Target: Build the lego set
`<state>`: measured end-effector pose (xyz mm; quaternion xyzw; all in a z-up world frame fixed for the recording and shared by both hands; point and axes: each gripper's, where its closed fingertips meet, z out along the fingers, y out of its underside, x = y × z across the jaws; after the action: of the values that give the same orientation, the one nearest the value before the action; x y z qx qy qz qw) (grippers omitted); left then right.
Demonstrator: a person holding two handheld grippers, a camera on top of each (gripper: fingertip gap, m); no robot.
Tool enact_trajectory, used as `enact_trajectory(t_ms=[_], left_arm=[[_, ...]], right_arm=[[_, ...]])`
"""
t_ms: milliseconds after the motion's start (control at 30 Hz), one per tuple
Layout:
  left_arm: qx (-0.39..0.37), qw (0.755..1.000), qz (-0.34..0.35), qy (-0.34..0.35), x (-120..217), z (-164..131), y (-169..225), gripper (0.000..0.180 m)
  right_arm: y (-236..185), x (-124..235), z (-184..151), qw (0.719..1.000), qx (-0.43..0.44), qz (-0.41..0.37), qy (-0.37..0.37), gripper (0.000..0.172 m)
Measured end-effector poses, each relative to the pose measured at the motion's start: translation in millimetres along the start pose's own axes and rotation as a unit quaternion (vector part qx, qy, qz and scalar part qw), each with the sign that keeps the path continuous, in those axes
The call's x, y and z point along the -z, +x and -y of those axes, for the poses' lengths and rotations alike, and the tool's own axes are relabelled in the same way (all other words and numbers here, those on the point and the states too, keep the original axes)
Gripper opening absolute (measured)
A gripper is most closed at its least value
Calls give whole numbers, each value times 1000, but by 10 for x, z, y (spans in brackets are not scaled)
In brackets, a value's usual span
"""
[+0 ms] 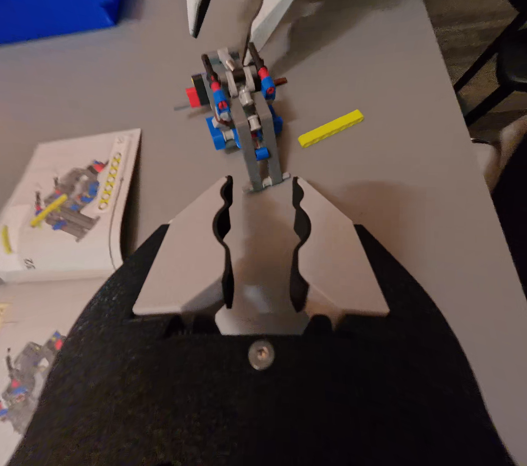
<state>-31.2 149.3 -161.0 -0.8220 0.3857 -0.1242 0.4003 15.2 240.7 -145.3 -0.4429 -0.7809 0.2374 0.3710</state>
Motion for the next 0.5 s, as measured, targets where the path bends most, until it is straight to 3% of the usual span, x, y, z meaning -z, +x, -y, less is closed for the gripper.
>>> enact_trajectory(t_ms=[167, 267, 500], left_arm=[[24, 999, 17, -28, -85, -70, 47, 29], [26, 999, 29, -32, -116, -76, 5, 20], [22, 999, 26, -28, -145, -52, -29, 19]], right_arm=[[-112, -173, 45, 998, 14, 53, 5, 30], [-121, -184, 50, 998, 8, 60, 8, 30], [-186, -184, 63, 998, -20, 48, 23, 29]])
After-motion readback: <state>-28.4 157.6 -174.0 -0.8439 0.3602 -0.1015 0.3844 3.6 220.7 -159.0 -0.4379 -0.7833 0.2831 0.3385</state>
